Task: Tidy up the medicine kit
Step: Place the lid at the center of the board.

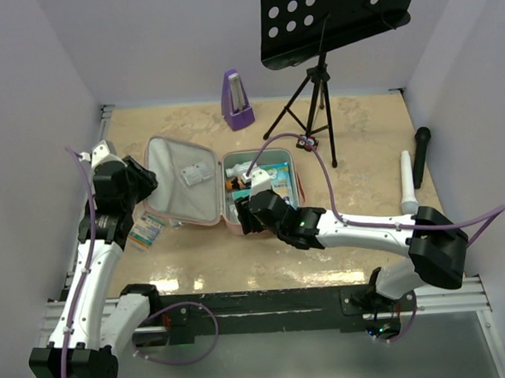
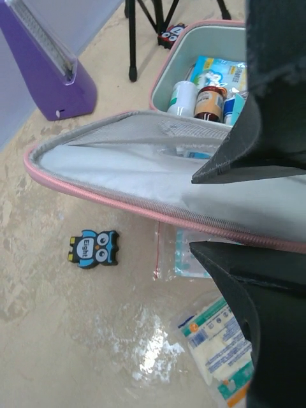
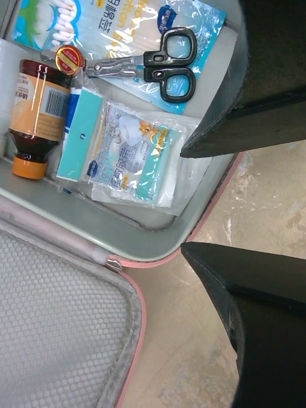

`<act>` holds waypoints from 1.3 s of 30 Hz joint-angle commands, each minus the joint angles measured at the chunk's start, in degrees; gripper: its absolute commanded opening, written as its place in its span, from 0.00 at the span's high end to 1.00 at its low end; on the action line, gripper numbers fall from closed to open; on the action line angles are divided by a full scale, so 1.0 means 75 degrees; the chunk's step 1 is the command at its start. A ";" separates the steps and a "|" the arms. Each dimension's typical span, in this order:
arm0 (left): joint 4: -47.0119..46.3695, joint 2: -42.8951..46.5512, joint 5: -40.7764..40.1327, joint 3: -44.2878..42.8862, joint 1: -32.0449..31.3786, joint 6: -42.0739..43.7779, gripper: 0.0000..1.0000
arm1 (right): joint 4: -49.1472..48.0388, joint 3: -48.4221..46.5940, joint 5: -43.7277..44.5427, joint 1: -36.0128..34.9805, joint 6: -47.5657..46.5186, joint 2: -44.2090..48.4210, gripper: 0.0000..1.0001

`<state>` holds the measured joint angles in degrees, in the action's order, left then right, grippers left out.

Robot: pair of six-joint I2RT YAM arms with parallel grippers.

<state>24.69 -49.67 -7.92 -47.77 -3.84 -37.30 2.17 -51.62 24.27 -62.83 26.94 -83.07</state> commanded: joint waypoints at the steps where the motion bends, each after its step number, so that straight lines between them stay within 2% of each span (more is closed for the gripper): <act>1: 0.0364 0.0282 -0.0572 -0.0135 0.0113 0.0215 0.49 | -0.0243 0.0027 -0.0107 0.0022 -0.0111 0.0376 0.40; 3: 0.0493 0.0399 -0.0748 -0.0100 0.0125 0.0204 0.41 | -0.0243 0.0027 -0.0119 0.0033 -0.0146 0.0446 0.40; 7: 0.0716 0.0599 -0.0959 0.0029 0.0136 0.0180 0.33 | -0.0243 0.0097 -0.0131 0.0022 -0.0193 0.0564 0.40; 14: 0.1102 0.0857 -0.1193 0.0240 0.0125 0.0063 0.30 | -0.0594 0.0249 -0.0411 0.0033 -0.0287 0.0564 0.40; 19: 0.1220 0.0858 -0.1766 0.0743 0.0160 -0.0288 0.30 | -0.1039 0.0390 -0.0950 0.0022 -0.0428 0.0435 0.41; 22: 0.1127 0.0483 -0.1909 0.1025 0.0510 -0.0476 0.31 | -0.1122 0.0413 -0.1127 0.0022 -0.0463 0.0423 0.41; 26: 0.0682 -0.0231 -0.1043 0.1364 0.1775 -0.0628 0.34 | -0.1145 0.0425 -0.1267 0.0022 -0.0510 0.0587 0.41; 33: 0.0259 -0.1415 -0.1217 0.1435 0.1836 -0.0827 0.37 | -0.1181 0.0460 -0.1630 0.0022 -0.0475 0.1055 0.41; 39: -0.0185 -0.2072 -0.0889 0.1857 0.1847 -0.1085 0.29 | -0.1134 0.0530 -0.1818 0.0021 -0.0451 0.1478 0.41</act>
<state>27.33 -63.16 -16.19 -36.12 9.69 -43.03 -4.32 -48.21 12.32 -62.83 24.14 -74.59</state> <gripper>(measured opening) 0.682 0.590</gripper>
